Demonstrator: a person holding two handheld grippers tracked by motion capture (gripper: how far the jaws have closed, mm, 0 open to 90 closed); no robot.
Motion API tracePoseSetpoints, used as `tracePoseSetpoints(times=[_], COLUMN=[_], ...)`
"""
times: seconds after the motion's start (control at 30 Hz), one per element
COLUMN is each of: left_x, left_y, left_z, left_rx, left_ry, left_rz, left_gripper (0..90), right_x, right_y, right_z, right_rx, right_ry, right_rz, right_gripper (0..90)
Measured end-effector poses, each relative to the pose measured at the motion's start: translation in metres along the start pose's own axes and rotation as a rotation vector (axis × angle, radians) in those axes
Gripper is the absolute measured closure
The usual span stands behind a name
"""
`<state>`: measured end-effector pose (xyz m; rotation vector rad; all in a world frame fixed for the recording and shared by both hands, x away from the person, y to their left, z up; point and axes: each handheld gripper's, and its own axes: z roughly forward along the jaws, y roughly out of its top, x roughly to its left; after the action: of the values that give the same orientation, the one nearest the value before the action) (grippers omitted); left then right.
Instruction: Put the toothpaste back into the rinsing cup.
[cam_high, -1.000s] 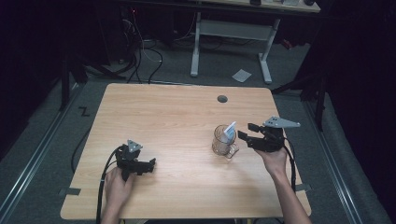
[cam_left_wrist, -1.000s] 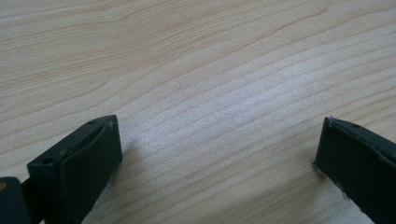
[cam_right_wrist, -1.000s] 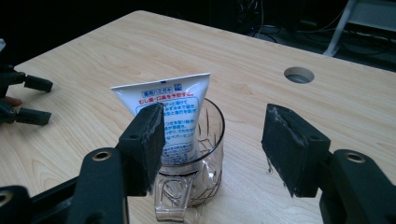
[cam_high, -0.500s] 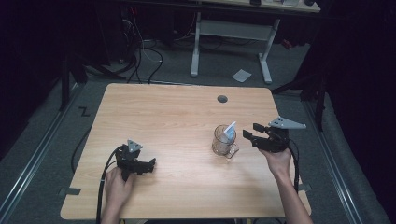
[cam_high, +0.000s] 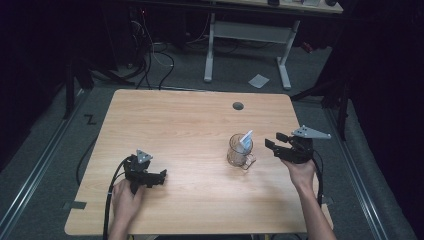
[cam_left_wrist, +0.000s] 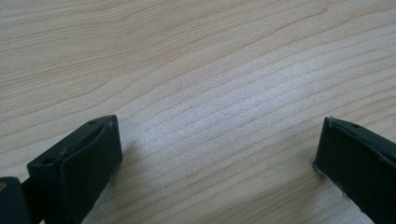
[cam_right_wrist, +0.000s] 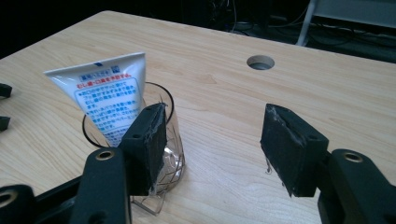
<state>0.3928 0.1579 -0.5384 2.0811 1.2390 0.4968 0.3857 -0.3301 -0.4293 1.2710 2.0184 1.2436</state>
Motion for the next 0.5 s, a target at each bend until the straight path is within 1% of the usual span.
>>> tracePoseSetpoints(times=[0.1, 0.5], left_x=[0.0, 0.0], left_y=[0.0, 0.0], left_z=[0.0, 0.0], left_rx=[0.0, 0.0], left_ry=[0.0, 0.0], left_rz=[0.0, 0.0], left_gripper=[0.8, 0.8], right_x=[-0.0032, -0.0089], right_y=[-0.0027, -0.0087], right_z=[0.0019, 0.0049], right_rx=[0.009, 0.007], right_ry=[-0.011, -0.023], right_rz=[0.005, 0.029], right_gripper=[40.6, 40.8])
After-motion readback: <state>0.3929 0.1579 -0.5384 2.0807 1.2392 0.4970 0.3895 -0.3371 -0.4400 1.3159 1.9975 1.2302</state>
